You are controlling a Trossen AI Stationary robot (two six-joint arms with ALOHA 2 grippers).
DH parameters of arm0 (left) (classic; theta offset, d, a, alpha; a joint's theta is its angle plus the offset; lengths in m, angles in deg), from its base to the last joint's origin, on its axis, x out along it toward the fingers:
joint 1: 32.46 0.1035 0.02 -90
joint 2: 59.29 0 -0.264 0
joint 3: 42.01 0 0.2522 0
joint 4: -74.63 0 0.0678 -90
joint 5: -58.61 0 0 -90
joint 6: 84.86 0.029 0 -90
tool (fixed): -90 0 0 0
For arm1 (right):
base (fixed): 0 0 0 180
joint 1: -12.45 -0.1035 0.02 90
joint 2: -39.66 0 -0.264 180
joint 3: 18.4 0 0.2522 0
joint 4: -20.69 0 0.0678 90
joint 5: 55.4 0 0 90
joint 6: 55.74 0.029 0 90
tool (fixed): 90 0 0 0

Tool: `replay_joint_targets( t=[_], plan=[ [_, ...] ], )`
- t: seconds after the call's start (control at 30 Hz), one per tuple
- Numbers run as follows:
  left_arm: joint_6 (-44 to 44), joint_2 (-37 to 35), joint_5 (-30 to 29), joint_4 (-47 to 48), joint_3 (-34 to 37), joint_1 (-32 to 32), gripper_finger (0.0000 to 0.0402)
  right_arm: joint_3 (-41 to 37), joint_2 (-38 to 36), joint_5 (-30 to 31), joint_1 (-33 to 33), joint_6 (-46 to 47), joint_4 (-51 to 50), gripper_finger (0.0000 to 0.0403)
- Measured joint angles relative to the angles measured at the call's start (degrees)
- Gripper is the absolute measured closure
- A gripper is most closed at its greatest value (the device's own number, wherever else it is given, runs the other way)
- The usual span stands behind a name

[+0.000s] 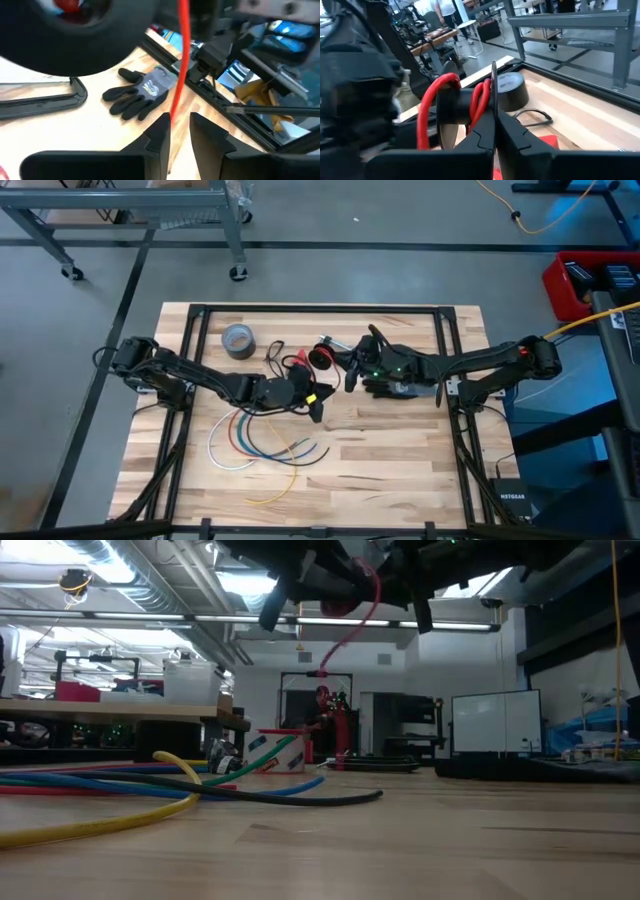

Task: Coil cords
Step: Coil the orange wire on the spool

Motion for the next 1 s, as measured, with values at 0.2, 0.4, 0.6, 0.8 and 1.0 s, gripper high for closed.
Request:
replay_joint_targets(
  t=[0.2,0.4,0.6,0.8,1.0],
  plan=[
    [-0.2,0.4,-0.2,0.3,0.0,-0.5,0.0335,0.0,0.0,-0.1,0.0,-0.2,0.2,0.0398],
    [-4.8,0.4,-2.3,6.0,0.0,-1.9,0.0348,0.0,0.0,-0.1,0.0,-1.4,0.2,0.0398],
    [-4.0,0.4,-3.7,7.8,0.0,-4.0,0.0372,0.0,0.0,-0.1,0.0,-1.7,0.2,0.0398],
    [-1.6,0.4,-3.6,8.8,0.0,-5.6,0.0384,0.0,0.0,-0.4,0.0,-2.7,0.2,0.0398],
    [-1.5,0.4,-2.2,10.1,0.0,-5.9,0.0384,0.0,0.0,-3.7,0.0,-2.8,1.8,0.0398]
  ],
)
